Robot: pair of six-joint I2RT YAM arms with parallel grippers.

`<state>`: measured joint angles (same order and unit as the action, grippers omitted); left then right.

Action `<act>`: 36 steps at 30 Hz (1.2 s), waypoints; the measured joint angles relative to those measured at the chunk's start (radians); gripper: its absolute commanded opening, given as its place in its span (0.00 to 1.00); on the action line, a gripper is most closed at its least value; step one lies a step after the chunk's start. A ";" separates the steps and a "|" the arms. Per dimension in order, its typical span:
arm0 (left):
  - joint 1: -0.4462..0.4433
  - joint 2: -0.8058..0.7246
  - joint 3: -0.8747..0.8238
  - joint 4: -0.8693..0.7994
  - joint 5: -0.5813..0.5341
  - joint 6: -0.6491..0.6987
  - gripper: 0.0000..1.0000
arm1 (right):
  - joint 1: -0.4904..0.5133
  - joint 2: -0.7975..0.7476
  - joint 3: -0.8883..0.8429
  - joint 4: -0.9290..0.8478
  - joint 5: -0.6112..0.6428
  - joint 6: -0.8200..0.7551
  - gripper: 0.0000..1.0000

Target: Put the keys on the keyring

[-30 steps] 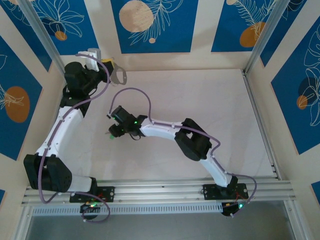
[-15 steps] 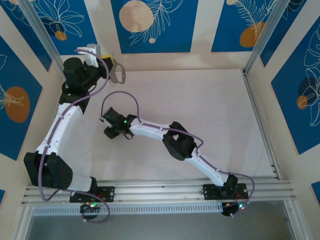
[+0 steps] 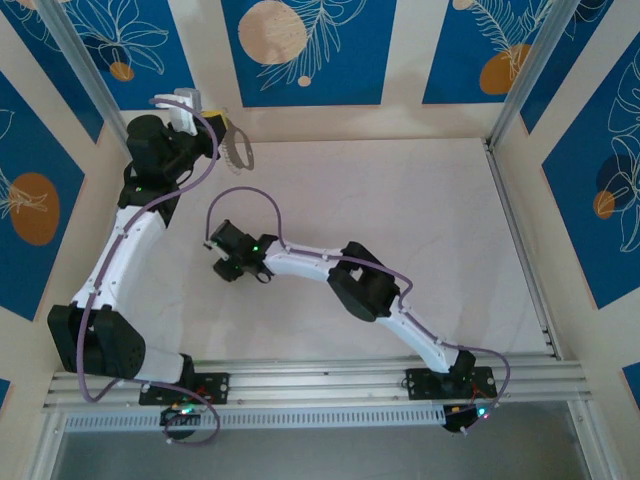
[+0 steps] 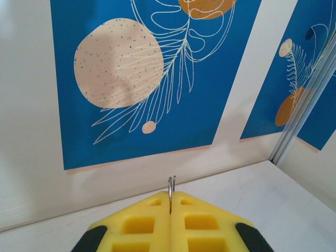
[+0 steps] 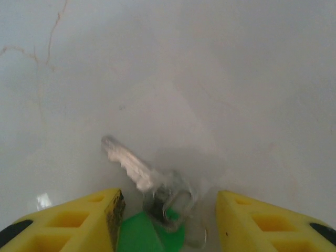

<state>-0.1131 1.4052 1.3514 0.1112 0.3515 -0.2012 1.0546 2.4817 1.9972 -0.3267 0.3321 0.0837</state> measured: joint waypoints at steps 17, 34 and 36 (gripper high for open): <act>-0.025 -0.028 -0.016 0.000 0.038 -0.008 0.00 | -0.146 -0.448 -0.706 0.147 0.023 0.044 0.45; -0.045 -0.033 -0.013 -0.035 0.040 -0.002 0.00 | -0.119 -0.339 -0.310 0.107 -0.274 0.063 0.49; -0.045 -0.033 -0.007 -0.044 0.040 -0.002 0.00 | -0.119 -0.292 -0.245 0.088 -0.300 0.061 0.49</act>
<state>-0.1577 1.3720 1.3441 0.0669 0.3920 -0.2028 0.9360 2.1895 1.7523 -0.2390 0.0322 0.1448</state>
